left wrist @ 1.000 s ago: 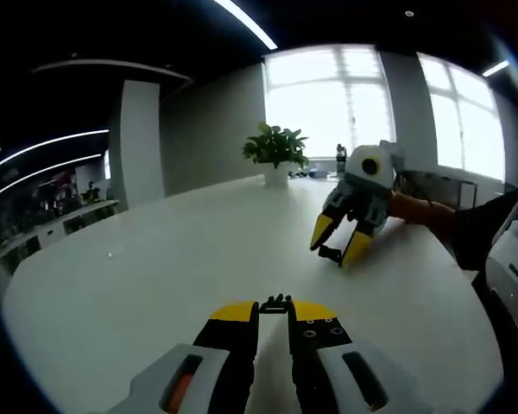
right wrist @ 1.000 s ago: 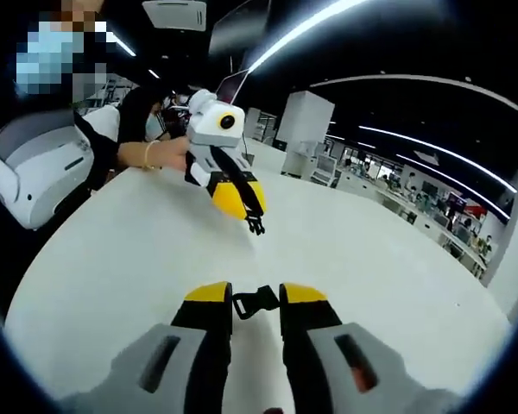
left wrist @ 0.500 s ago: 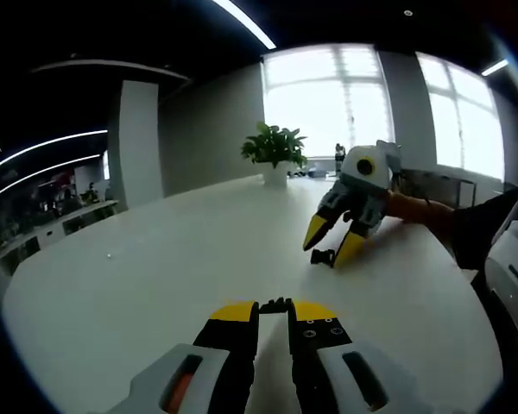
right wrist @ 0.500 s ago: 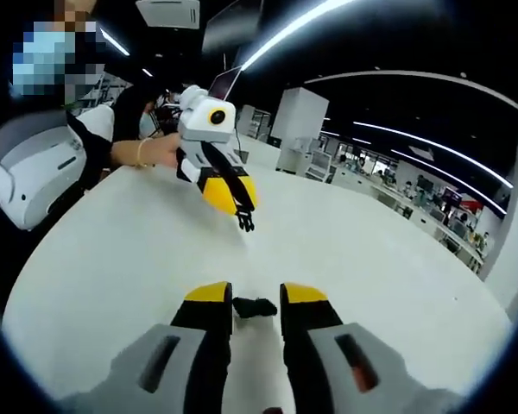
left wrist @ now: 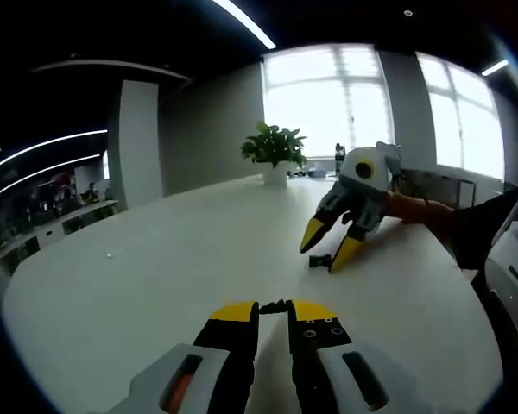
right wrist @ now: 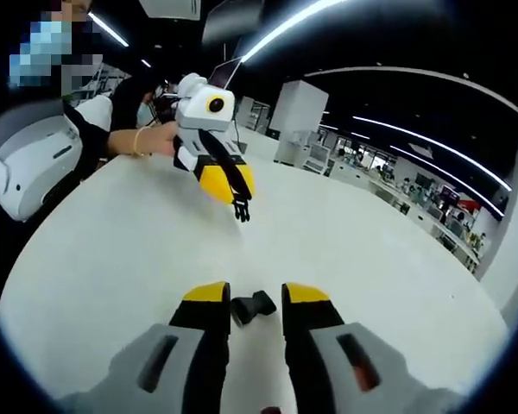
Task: Snap the two parts of the plastic buckle together until the buckle closes and remains connected.
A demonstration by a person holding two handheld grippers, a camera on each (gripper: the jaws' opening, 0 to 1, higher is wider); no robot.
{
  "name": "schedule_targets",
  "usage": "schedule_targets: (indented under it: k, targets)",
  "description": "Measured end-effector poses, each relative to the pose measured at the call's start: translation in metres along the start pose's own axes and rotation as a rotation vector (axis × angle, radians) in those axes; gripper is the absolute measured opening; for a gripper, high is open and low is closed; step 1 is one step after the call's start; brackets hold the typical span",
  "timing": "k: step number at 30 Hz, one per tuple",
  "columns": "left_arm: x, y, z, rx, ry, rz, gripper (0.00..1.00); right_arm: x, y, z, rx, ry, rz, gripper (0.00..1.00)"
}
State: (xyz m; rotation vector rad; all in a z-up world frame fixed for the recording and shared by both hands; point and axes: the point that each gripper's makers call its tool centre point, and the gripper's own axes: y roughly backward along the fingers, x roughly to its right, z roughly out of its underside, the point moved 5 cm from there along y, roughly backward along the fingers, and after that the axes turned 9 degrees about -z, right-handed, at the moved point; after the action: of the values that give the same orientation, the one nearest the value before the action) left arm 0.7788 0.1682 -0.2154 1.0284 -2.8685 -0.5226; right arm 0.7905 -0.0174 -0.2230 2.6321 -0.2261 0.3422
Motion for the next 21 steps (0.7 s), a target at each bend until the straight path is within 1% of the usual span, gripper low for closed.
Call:
schedule_targets:
  k: [5, 10, 13, 15, 17, 21]
  targets:
    - [0.002, 0.0, 0.001, -0.004, -0.002, 0.002, 0.13, -0.001, 0.003, 0.003, -0.01, 0.008, 0.016, 0.24]
    - [0.003, -0.001, 0.003, -0.011, -0.001, 0.009, 0.13, -0.002, 0.006, 0.007, -0.009, -0.004, 0.023, 0.23]
    - [0.003, -0.002, 0.005, -0.019, -0.004, 0.013, 0.13, -0.002, 0.007, 0.009, 0.004, -0.03, 0.02, 0.23]
    - [0.005, -0.002, 0.006, -0.023, 0.002, 0.022, 0.13, -0.002, 0.008, 0.012, 0.017, -0.076, 0.015, 0.22]
    - [0.006, -0.003, 0.006, -0.026, 0.009, 0.03, 0.13, -0.001, 0.01, 0.014, 0.024, -0.099, 0.013, 0.22]
    - [0.007, -0.003, 0.008, -0.038, 0.012, 0.042, 0.13, 0.0, 0.013, 0.019, 0.03, -0.136, 0.015, 0.19]
